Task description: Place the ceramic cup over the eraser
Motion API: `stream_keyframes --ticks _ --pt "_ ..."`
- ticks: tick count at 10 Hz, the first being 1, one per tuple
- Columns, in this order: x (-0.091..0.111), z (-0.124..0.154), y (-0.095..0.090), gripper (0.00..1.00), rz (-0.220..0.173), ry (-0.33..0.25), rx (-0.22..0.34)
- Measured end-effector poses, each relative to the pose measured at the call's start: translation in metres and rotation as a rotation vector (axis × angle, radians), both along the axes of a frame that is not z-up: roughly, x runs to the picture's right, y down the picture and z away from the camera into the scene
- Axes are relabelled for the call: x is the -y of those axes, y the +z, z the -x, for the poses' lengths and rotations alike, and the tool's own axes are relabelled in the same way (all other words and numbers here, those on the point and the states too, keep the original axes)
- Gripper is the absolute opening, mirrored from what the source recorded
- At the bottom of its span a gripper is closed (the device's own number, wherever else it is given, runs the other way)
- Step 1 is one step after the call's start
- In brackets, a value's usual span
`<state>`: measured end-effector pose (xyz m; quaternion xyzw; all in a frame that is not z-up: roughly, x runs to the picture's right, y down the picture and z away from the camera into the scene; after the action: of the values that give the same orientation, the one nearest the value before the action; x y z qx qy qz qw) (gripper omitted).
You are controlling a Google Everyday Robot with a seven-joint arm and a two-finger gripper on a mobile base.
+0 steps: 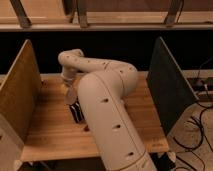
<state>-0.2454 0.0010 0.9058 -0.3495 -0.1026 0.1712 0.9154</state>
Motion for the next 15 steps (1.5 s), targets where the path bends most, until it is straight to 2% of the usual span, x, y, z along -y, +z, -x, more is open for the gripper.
stream_keyframes --ticks 4,6,9,10,12,13,15 --pt "0.035 0.011 -0.03 0.0 -0.085 0.005 0.044" --pt "0.078 -0.002 -0.061 0.0 -0.173 0.058 0.068" --pt "0.121 -0.035 -0.107 0.0 -0.255 0.163 0.099" --pt "0.126 -0.05 -0.121 0.0 -0.268 0.202 0.107" --pt "0.12 -0.088 -0.144 0.0 -0.266 0.28 0.111" --pt "0.109 -0.107 -0.157 0.0 -0.251 0.311 0.112" --pt "0.085 -0.122 -0.173 0.0 -0.215 0.316 0.125"
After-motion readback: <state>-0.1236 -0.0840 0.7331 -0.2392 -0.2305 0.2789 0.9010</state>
